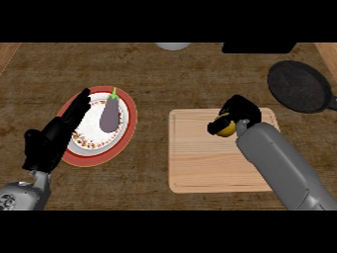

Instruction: Pick the lemon from the cutting board and place it in the pan

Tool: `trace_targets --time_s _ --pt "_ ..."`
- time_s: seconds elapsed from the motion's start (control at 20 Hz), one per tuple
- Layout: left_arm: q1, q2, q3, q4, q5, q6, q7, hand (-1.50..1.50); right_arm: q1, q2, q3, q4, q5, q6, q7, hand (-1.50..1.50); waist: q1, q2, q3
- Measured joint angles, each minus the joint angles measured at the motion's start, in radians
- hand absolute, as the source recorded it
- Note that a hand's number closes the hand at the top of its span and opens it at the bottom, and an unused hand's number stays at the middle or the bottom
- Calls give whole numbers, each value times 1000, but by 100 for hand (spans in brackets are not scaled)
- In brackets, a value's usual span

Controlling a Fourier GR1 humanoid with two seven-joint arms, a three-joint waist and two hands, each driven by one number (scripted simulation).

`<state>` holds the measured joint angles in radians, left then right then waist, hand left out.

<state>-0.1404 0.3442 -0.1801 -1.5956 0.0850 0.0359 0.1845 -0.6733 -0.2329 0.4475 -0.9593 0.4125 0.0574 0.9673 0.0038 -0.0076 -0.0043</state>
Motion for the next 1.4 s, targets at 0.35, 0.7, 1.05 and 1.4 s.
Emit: trace_targets --time_s 0.35,0.7,1.05,1.4 --pt "4 6 15 16 2 -12 -1 0 -31 28 157 -178 278 -190 -6 150 -13 -3 3" --pt "17 -6 17 0 -7 -12 1 0 -33 -6 197 -369 535 -278 59 150 -17 -2 4" --pt "-8 -10 37 -5 -13 -27 16 0 61 -43 80 -454 636 -352 36 150 -12 4 4" --pt "-10 -24 43 -13 -22 -39 29 0 121 -78 -114 -360 534 -535 -137 150 -1 10 5"
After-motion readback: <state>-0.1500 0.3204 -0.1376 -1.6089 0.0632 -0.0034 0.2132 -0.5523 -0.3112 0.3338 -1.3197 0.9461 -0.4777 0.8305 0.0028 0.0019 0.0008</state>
